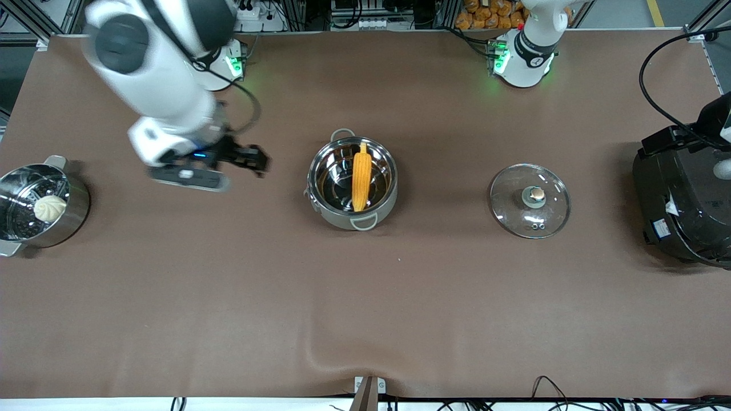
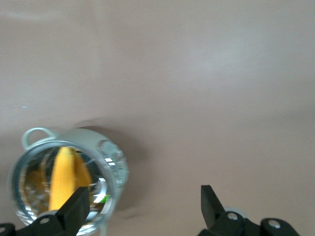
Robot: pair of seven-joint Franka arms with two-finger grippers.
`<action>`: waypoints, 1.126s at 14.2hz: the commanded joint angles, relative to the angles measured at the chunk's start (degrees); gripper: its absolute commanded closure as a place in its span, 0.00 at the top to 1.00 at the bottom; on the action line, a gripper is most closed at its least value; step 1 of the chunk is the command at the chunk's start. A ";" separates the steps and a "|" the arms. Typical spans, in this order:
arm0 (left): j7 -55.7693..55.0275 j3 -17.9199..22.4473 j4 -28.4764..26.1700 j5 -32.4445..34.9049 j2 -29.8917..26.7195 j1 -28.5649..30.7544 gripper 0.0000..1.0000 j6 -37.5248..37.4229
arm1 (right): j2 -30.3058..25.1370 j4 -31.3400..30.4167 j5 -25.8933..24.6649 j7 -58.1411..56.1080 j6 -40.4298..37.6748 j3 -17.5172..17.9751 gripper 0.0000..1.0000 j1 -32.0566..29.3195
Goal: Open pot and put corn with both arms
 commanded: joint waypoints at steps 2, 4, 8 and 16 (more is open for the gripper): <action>0.84 -0.47 1.88 -0.88 -0.70 0.07 1.00 -1.90 | -5.42 -1.02 1.47 -17.04 -3.72 -7.43 1.00 -4.47; 0.75 -1.26 3.21 -0.88 -0.61 0.07 1.00 -1.98 | -6.56 -1.28 1.03 -25.75 -3.99 -10.94 1.00 -6.94; 0.84 -2.32 3.21 -0.88 -0.70 0.16 1.00 -1.98 | -7.45 -1.72 0.59 -35.18 -3.64 -18.25 1.00 -7.99; 3.12 -0.92 2.77 -1.15 -2.02 -0.36 1.00 -4.09 | -10.26 -6.65 1.46 -35.55 1.19 -18.26 1.00 -9.76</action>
